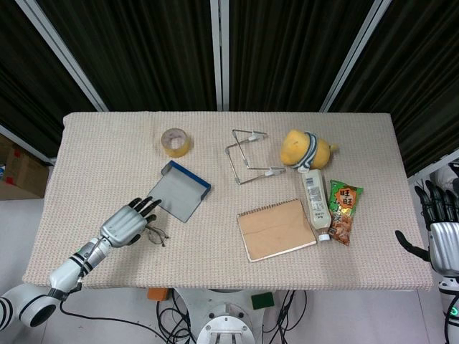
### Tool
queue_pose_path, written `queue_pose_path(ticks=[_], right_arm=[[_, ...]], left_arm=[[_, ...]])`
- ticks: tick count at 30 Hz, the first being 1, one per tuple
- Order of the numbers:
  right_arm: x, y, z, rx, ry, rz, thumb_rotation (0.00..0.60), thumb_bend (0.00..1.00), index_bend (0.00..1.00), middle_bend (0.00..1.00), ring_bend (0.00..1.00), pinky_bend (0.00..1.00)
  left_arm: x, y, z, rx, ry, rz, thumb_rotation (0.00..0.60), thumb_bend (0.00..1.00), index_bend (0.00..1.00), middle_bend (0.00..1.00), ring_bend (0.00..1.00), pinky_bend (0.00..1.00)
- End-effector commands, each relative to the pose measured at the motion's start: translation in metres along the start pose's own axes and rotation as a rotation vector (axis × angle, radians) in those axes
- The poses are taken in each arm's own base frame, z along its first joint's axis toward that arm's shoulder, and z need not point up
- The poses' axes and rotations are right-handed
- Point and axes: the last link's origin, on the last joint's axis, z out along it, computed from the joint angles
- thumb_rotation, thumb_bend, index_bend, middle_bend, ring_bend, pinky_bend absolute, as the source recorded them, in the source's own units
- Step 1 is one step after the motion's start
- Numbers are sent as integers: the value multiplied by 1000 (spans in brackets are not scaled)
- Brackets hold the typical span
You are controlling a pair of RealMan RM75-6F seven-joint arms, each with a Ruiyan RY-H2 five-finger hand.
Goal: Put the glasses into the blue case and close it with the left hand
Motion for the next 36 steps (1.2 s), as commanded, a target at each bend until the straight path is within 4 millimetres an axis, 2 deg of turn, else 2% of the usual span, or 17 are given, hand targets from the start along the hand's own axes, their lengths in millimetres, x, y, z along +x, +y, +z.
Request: queue_pose_path(ticks=[1, 12, 23, 36], right_arm=[[0, 0, 0, -1, -1, 1, 600, 235, 0, 0, 0, 50], [-1, 0, 1, -2, -6, 3, 600, 235, 0, 0, 0, 50], [-1, 0, 2, -4, -8, -3, 600, 238, 0, 0, 0, 50], [-3, 3, 1, -17, -19, -5, 600, 241, 0, 0, 0, 50]], left_arm=[[-1, 2, 1, -5, 12, -14, 600, 266, 305, 0, 0, 164], [-5, 3, 9, -13, 35, -59, 600, 268, 378, 0, 0, 164], [-11, 2, 16, -4, 42, -20, 600, 298, 456, 0, 0, 164], [-15, 5, 18, -10, 25, -40, 600, 328, 487, 0, 0, 164]])
